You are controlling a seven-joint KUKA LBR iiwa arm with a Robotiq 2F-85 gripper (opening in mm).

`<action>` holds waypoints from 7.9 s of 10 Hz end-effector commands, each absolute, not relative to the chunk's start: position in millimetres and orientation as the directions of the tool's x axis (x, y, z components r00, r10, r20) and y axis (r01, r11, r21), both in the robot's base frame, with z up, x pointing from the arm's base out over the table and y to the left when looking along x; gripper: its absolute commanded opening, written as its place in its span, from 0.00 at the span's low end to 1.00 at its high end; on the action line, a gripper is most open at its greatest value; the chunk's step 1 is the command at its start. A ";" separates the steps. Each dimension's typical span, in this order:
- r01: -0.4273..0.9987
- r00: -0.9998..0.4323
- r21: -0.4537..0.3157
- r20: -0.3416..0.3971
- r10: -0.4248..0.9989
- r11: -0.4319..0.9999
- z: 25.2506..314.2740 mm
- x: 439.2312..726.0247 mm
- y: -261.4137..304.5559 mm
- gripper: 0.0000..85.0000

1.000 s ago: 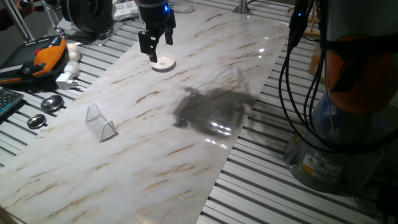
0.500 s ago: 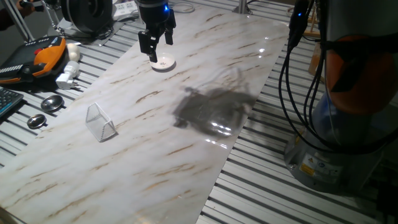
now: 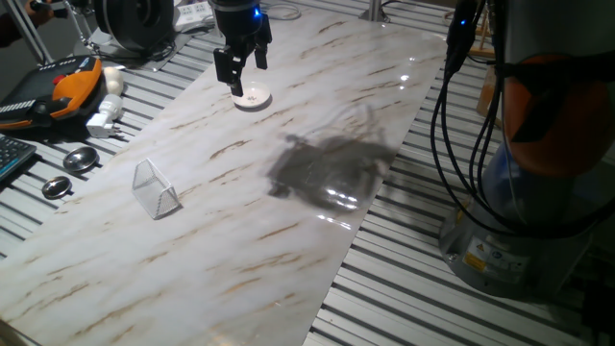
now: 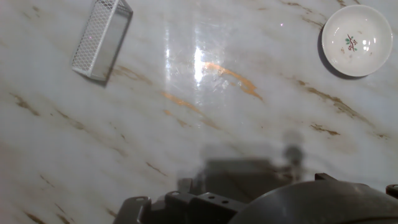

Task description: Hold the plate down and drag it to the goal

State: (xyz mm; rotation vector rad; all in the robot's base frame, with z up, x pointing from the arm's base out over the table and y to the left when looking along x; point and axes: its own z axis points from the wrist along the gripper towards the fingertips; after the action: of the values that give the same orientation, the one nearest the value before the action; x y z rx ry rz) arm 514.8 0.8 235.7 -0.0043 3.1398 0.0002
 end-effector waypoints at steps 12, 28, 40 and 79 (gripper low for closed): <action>-0.056 -0.998 0.018 -0.003 -0.056 0.998 238.5 516.6 1.2 0.00; -0.019 -0.999 -0.010 -0.039 -0.019 1.000 203.9 529.6 -18.2 0.00; 0.003 -0.999 -0.004 -0.042 0.002 1.000 186.4 543.1 -58.7 0.00; 0.074 -0.993 -0.036 -0.089 0.071 0.997 141.4 616.1 -139.0 0.00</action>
State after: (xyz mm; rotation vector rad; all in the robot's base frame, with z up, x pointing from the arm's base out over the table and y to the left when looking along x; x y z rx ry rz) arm 616.3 -139.2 141.4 0.1109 3.0506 -0.0602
